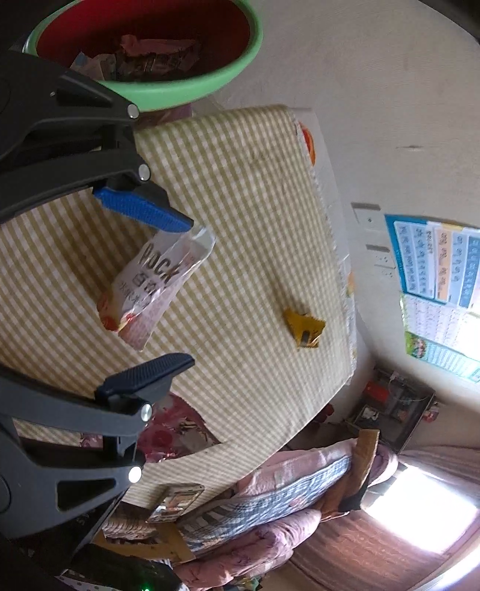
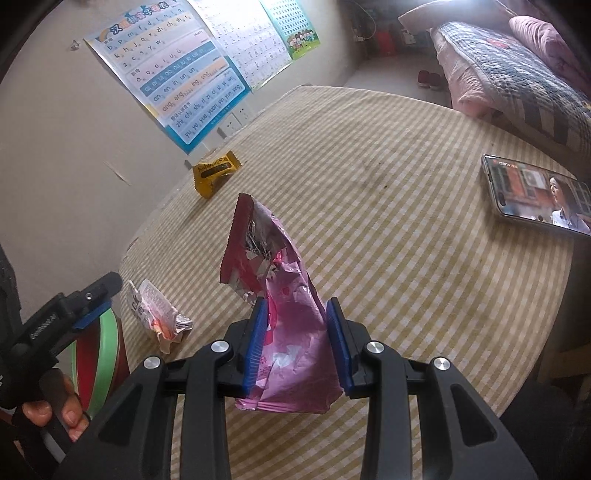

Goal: Collect trash
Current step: 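Grasp the white POCKY box with the left gripper while the right holds the pink bag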

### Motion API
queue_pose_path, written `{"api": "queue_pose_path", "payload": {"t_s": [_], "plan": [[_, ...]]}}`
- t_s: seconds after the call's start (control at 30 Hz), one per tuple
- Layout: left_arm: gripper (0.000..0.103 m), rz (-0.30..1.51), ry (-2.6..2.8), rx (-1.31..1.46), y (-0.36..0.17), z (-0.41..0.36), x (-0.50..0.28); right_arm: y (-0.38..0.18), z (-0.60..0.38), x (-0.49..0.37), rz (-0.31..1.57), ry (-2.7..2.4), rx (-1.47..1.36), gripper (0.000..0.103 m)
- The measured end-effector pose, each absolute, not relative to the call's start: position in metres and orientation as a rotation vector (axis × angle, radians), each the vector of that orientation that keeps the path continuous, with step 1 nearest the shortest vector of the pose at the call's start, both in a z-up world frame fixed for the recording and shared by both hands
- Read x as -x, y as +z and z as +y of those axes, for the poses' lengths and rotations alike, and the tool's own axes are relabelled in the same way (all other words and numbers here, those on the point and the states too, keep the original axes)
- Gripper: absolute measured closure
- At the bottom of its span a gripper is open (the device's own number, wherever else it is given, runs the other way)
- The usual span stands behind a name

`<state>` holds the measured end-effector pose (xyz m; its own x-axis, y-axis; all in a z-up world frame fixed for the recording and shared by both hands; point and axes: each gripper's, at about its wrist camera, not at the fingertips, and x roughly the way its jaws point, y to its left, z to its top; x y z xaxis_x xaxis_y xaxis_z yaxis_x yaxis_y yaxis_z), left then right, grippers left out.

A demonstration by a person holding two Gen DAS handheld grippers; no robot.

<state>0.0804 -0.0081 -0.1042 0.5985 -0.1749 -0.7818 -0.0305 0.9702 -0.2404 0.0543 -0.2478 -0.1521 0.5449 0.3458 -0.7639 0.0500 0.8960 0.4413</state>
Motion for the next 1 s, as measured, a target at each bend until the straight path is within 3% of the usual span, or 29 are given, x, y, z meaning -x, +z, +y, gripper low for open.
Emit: {"api": "queue_pose_path", "payload": {"t_s": [0.57, 0.63, 0.7, 0.8, 0.9, 1.0], "plan": [[0.038, 1.097, -0.097, 0.255, -0.157, -0.021, -0.093, -0.158, -0.243, -0.056, 1.003, 0.195, -0.440, 0.070], [0.044, 1.090, -0.106, 0.244, -0.156, -0.025, -0.093, -0.159, -0.243, -0.057, 1.005, 0.195, -0.440, 0.070], [0.057, 1.086, -0.118, 0.239, -0.154, -0.026, -0.093, -0.159, -0.243, -0.056, 1.004, 0.195, -0.439, 0.070], [0.068, 1.084, -0.139, 0.234, -0.152, -0.027, -0.093, -0.160, -0.243, -0.056, 1.007, 0.198, -0.439, 0.070], [0.075, 1.059, -0.153, 0.216, -0.142, -0.030, -0.090, -0.161, -0.241, -0.056, 1.008, 0.204, -0.434, 0.070], [0.075, 1.011, -0.163, 0.201, -0.126, -0.029, -0.083, -0.156, -0.237, -0.055, 1.000, 0.215, -0.424, 0.070]]}}
